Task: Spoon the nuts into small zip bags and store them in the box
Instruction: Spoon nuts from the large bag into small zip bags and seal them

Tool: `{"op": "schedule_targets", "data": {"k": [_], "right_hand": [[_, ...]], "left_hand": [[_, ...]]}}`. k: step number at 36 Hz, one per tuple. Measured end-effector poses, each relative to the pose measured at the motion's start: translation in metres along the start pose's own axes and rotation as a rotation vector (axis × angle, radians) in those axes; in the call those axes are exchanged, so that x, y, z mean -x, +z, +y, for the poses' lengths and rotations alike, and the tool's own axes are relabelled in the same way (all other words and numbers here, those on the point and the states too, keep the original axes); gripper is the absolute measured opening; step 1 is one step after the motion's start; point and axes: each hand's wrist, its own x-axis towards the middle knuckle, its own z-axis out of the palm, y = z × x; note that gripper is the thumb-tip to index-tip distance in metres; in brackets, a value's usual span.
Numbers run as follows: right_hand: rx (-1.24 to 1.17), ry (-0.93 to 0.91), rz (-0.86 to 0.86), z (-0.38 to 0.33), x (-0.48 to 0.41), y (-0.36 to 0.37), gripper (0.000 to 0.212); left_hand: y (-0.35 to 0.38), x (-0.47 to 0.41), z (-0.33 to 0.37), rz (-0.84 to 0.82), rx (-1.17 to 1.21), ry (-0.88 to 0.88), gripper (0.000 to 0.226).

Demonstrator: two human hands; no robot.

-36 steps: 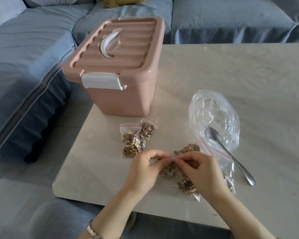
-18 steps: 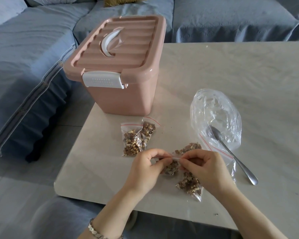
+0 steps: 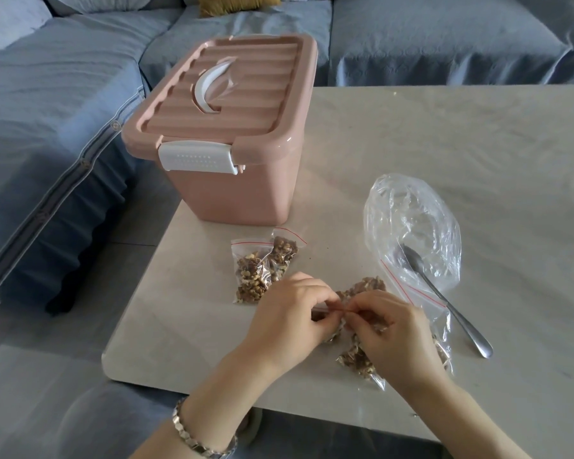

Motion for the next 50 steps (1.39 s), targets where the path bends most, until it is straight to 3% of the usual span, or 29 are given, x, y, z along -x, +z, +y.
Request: {"op": "schedule_targets", "data": {"k": [19,23,30,35,40,44,48,50], "right_hand": [[0.067,-0.018,0.027,-0.004,0.006,0.002,0.007],[0.059,-0.008,0.022,-0.003,0.007,0.004,0.006],[0.038,0.030,0.024,-0.007,0.003,0.004,0.007],[0.085,-0.041,-0.154,-0.010,-0.002,0.001,0.010],[0.126,0.010,-0.128,-0.009,-0.004,-0.002,0.003],[0.090,0.182,-0.081,-0.005,-0.005,-0.006,0.005],[0.072,0.374,-0.012,0.001,-0.010,-0.014,0.018],[0.120,0.372,0.010,0.000,-0.010,-0.016,0.009]], "left_hand": [[-0.035,0.017,-0.025,0.070,-0.147,0.045,0.011],[-0.034,0.024,-0.026,0.095,-0.060,-0.021,0.013],[-0.022,0.029,-0.016,0.134,0.469,-0.300,0.004],[-0.016,0.029,-0.006,0.129,0.387,-0.248,0.013],[-0.018,0.023,-0.008,0.115,0.362,-0.288,0.005],[-0.022,0.012,-0.015,0.063,0.299,-0.336,0.002],[-0.033,-0.006,-0.037,0.451,0.016,-0.441,0.022],[-0.037,-0.013,-0.048,0.454,-0.065,-0.605,0.057]]}}
